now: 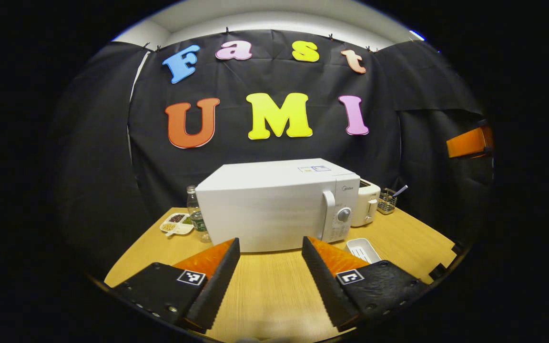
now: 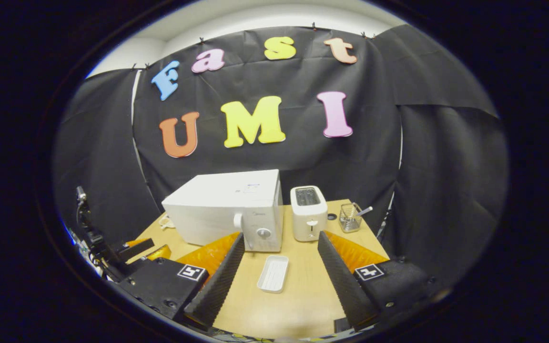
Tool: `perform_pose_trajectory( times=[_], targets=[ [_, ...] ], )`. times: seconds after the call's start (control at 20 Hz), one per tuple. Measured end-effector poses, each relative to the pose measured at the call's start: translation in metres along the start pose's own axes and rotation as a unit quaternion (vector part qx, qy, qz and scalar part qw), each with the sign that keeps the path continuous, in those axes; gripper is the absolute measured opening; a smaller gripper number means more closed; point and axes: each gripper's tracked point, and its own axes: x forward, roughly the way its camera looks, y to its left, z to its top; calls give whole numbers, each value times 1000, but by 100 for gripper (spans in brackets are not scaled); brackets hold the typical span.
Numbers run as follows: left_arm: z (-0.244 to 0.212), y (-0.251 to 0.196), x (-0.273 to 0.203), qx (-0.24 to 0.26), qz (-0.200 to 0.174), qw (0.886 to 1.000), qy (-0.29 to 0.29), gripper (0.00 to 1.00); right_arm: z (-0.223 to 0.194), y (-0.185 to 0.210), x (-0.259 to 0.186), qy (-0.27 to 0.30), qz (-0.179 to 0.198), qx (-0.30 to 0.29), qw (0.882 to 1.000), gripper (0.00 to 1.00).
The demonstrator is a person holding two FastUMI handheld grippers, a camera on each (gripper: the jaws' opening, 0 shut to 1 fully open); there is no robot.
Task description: Open the microwave oven with the left hand, put the food in, and close the microwave oven.
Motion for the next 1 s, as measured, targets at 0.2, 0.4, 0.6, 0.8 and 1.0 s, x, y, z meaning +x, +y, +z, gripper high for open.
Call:
perform_pose_trajectory(
  times=[0.2,0.4,0.6,0.8,1.0],
  targets=[
    [26,20,-36,1,21,999,-24,95,4,20,-13,-17,8,-7,1000,99],
    [63,25,-71,-14,14,998,-63,95,9,37,-28,-34,11,-13,999,99],
    [97,37,-102,-22,19,995,-93,95,12,49,-44,-53,8,-20,998,99],
    [110,40,-123,-34,12,994,-101,95,17,56,-58,-70,1,-26,997,99],
    [113,47,-135,-26,21,995,-98,95,21,59,-70,-87,-1,-25,996,99]
  ],
)
